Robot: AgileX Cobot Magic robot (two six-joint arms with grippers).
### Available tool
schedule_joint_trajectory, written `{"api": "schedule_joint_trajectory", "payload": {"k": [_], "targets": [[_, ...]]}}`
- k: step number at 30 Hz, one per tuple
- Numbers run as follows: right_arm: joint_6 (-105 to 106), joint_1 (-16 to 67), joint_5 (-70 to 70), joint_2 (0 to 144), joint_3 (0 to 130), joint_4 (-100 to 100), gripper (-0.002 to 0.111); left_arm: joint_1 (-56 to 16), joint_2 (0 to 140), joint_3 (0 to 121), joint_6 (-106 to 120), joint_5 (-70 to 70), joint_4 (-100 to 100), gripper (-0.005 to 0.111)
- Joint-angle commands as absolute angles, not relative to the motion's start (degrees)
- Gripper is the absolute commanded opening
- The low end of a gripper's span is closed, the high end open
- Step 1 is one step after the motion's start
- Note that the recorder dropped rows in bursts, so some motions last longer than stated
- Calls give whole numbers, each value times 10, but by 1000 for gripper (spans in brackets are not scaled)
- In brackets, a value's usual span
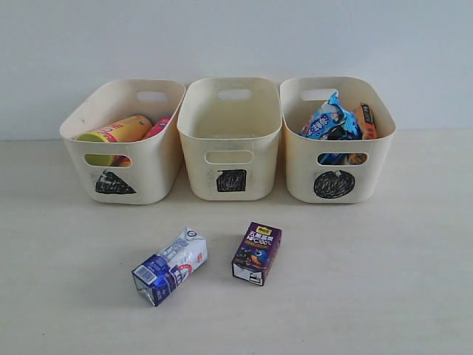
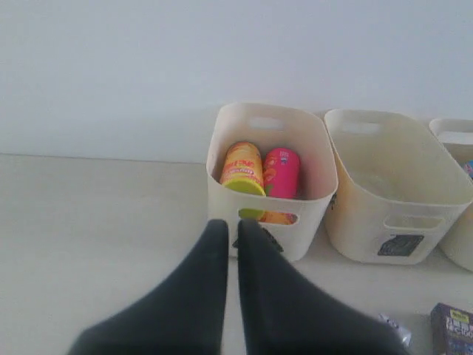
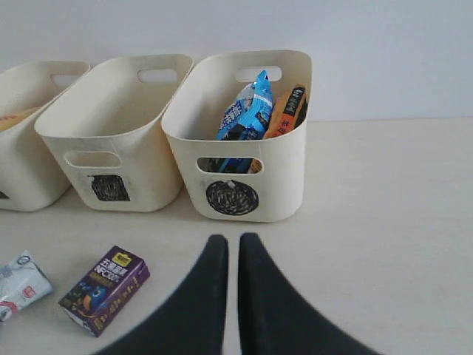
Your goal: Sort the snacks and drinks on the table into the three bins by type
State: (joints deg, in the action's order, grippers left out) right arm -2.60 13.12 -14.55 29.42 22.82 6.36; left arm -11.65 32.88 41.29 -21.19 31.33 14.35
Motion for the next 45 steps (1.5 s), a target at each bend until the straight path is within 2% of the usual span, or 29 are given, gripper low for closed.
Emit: {"api": "schedule_joint_trajectory", "payload": {"k": [1, 7, 11, 24, 28, 38, 45], "targets": [[-25, 132, -118, 293, 227, 112, 1, -115, 246, 335, -210, 290, 141, 4], [-24, 132, -117, 319, 243, 124, 1, -115, 128, 254, -210, 267, 141, 4], [-12, 132, -168, 382, 299, 143, 1, -115, 76, 218, -210, 267, 141, 4], [147, 134, -546, 721, 562, 327, 1, -115, 58, 213, -210, 270, 140, 4], [132, 177, -611, 794, 614, 302, 1, -116, 58, 213, -210, 271, 140, 4], [-89, 339, -591, 925, 710, 42, 1, -116, 58, 213, -210, 274, 137, 4], [-190, 361, -547, 1000, 757, -22, 1, -124, 58, 213, -210, 276, 137, 4]]}}
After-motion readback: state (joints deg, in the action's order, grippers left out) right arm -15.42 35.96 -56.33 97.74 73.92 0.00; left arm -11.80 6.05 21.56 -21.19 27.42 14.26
